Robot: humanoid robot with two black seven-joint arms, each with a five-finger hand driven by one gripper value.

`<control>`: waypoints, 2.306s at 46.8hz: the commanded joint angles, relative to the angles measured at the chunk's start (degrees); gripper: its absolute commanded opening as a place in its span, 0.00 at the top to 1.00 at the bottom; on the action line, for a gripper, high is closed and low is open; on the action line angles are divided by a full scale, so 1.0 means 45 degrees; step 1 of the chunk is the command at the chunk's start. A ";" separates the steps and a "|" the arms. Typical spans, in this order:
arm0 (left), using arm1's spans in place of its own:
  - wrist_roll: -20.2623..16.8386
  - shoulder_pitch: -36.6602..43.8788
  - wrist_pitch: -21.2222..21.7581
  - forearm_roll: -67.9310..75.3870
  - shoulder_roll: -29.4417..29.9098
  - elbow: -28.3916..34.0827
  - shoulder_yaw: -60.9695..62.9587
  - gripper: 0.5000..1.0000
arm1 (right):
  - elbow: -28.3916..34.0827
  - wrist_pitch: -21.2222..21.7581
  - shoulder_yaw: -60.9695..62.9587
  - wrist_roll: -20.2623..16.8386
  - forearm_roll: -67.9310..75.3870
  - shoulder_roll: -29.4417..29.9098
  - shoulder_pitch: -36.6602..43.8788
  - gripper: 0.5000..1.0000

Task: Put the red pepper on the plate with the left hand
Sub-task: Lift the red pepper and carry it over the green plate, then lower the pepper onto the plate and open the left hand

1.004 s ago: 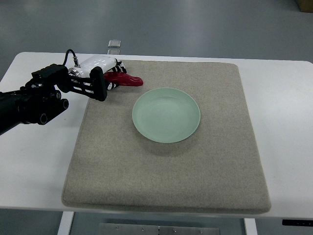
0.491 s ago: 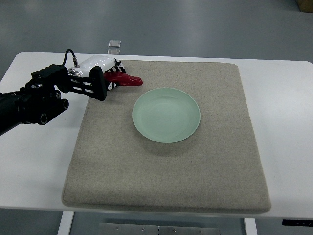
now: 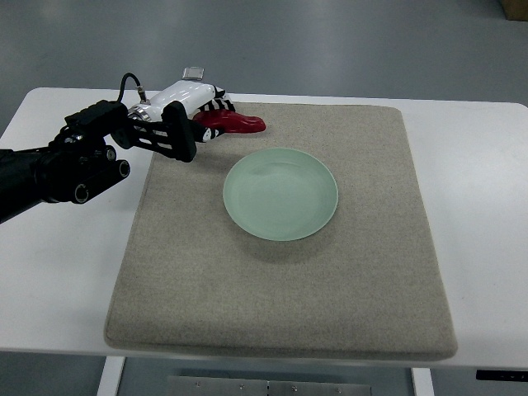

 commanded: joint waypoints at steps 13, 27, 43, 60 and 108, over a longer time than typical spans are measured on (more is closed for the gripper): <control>-0.1297 -0.0422 0.0184 0.0310 0.0203 -0.2405 0.0021 1.00 | 0.0000 -0.0001 -0.0001 -0.0002 0.0000 0.0000 0.0006 0.14; -0.2118 -0.0343 0.0028 0.2146 0.0184 -0.2875 0.0197 1.00 | 0.0000 -0.0001 -0.0001 -0.0002 0.0000 0.0000 0.0006 0.14; -0.2568 -0.0285 0.0028 0.2771 0.0086 -0.2992 0.0665 1.00 | 0.0000 -0.0001 -0.0001 -0.0002 0.0000 0.0000 0.0006 0.14; -0.2646 -0.0265 0.0008 0.2811 0.0066 -0.2973 0.0743 1.00 | 0.0000 -0.0001 -0.0001 -0.0002 0.0000 0.0000 -0.0013 0.14; -0.2626 0.0164 0.0301 0.2616 -0.0148 -0.2992 0.0626 0.11 | 0.0000 -0.0001 -0.0001 -0.0002 0.0000 0.0000 0.0006 0.14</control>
